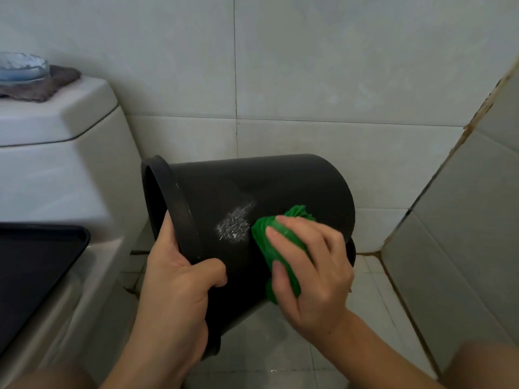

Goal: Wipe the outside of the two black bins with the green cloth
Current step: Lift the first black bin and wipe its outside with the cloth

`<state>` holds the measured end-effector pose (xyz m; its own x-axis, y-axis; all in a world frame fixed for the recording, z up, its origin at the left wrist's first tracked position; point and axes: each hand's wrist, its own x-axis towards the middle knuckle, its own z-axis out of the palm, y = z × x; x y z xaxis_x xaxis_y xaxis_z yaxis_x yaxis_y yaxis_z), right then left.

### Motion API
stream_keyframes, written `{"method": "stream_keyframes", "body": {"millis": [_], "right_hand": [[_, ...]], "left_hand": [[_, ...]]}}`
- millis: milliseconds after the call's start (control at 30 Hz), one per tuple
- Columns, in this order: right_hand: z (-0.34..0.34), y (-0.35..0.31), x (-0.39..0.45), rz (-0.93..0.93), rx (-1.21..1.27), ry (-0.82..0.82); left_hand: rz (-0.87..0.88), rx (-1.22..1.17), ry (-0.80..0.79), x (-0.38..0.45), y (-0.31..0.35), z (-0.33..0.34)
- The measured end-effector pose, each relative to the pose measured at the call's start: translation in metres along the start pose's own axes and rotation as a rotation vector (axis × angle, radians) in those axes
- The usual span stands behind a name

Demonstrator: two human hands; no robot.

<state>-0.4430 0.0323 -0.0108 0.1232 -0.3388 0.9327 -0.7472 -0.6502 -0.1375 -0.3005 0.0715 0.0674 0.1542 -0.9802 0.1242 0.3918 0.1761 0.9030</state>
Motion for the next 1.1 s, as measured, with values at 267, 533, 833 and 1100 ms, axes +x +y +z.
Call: {"method": "stream_keyframes", "body": {"millis": [267,533,833,1100], "right_hand": [[-0.004,0.006,0.009,0.005,0.009,0.01],[-0.004,0.004,0.032,0.073,0.049,-0.008],[-0.003,-0.004,0.029,-0.205,0.081,-0.11],[-0.004,-0.003,0.035,-0.017,0.093,-0.157]], "left_hand": [[0.034,0.029,-0.027,0.0,0.002,-0.002],[0.056,0.134,-0.134,0.003,0.002,-0.004],[0.005,0.152,-0.185,0.002,-0.006,-0.003],[-0.025,0.168,-0.202,-0.001,-0.014,-0.005]]}}
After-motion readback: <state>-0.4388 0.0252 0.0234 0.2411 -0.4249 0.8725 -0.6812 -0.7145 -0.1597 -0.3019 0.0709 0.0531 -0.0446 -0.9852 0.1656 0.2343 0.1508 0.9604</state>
